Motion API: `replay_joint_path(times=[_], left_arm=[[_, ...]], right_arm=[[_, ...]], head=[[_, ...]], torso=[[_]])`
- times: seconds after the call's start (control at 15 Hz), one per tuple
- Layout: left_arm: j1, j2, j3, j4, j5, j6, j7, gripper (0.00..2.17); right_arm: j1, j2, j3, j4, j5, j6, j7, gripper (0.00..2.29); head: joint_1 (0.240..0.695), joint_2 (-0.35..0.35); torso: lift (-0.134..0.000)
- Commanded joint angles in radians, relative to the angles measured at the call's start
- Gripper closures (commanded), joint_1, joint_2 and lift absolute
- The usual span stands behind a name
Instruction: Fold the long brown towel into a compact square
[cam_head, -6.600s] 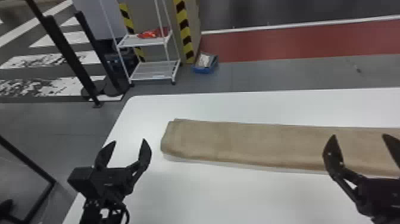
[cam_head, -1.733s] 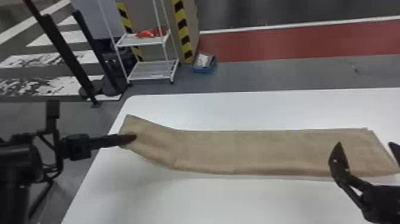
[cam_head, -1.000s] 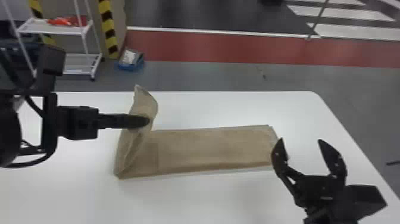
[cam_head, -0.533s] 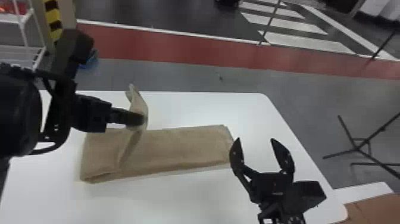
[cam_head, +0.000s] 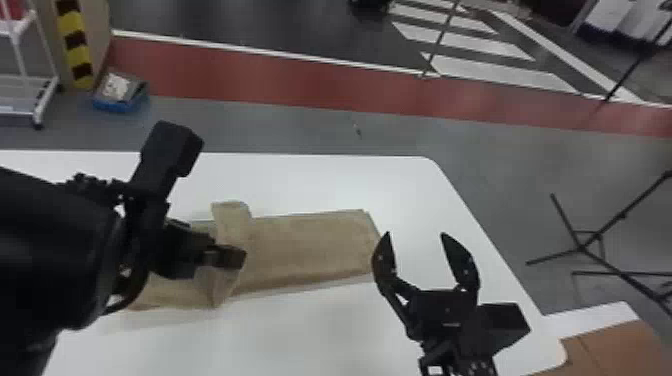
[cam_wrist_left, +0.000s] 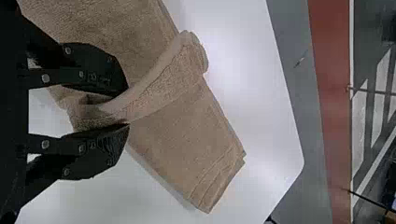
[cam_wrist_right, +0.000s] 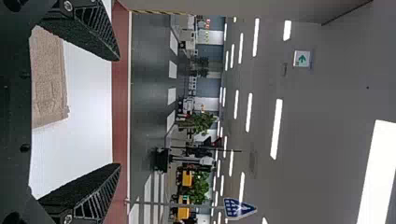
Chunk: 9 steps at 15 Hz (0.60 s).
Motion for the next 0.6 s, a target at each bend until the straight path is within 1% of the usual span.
replay_joint_path(times=[0.0, 0.2, 0.33, 0.47, 0.53], left_arm=[[0.012, -0.003, -0.028, -0.013, 0.014, 0.001, 0.009, 0.04], [0.027, -0.003, -0.063, -0.021, 0.017, 0.001, 0.035, 0.04], [0.035, -0.003, -0.077, -0.025, 0.015, 0.001, 0.034, 0.04], [0.058, -0.003, -0.048, -0.045, 0.017, 0.001, 0.035, 0.06], [0.090, -0.003, -0.003, -0.048, 0.021, -0.074, 0.034, 0.07]], right_arm=[[0.000, 0.005, 0.002, 0.000, 0.000, 0.000, 0.001, 0.07], [-0.005, 0.005, 0.010, 0.007, 0.000, -0.003, 0.001, 0.07], [-0.005, 0.005, 0.012, 0.007, 0.000, -0.003, 0.003, 0.07], [-0.005, 0.005, 0.015, 0.007, 0.000, 0.000, 0.003, 0.07], [-0.008, 0.005, 0.021, 0.007, 0.003, 0.003, 0.005, 0.07]], head=[[0.695, -0.350], [0.695, -0.350], [0.695, -0.350], [0.695, -0.350], [0.695, -0.350]], torso=[[-0.125], [-0.125], [-0.125], [-0.125], [-0.125]])
